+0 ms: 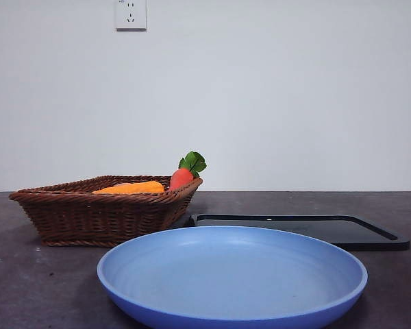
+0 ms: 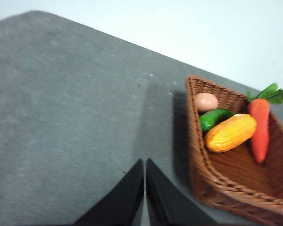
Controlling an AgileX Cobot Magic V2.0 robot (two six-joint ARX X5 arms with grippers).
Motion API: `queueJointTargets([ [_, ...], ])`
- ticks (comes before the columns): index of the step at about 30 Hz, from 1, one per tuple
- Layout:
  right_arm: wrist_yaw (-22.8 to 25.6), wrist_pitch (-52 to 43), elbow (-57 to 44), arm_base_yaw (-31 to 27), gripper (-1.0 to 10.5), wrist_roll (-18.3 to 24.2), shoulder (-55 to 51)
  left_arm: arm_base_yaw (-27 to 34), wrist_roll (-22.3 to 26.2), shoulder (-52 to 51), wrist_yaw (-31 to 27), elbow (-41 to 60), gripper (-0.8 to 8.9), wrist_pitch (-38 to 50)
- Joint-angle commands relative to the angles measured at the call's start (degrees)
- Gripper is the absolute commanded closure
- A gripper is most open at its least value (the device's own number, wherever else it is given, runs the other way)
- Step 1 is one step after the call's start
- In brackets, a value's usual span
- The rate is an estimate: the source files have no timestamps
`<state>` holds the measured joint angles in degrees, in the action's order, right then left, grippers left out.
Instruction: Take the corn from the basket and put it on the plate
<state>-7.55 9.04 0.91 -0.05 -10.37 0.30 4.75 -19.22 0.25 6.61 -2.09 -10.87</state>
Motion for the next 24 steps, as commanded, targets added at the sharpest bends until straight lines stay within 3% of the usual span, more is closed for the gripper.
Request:
queueJointTargets([
  [1, -1.9, -1.9, 0.0, -0.1, 9.4, -5.1, -0.1, 0.2, -4.5, -0.1, 2.8, -0.1, 8.06, -1.2],
  [5, -2.8, -1.7, 1.8, -0.1, 9.4, -10.2, -0.1, 0.2, -6.1, 0.0, 6.4, -2.3, 8.06, -2.3],
  [13, -6.4, 1.6, 10.9, 0.1, 9.4, -10.2, 3.0, 0.1, -6.4, 3.6, 9.9, -11.0, 8.06, -7.4],
  [19, -11.0, 7.1, 19.7, 0.8, 9.4, -7.2, 11.5, 0.1, -2.8, 10.6, 16.1, -18.9, 8.06, -10.6],
  [24, -15.3, 12.3, 28.5, 2.7, 9.4, -2.1, 21.1, 0.1, 4.0, 18.0, 21.6, -26.4, 8.06, -17.5],
])
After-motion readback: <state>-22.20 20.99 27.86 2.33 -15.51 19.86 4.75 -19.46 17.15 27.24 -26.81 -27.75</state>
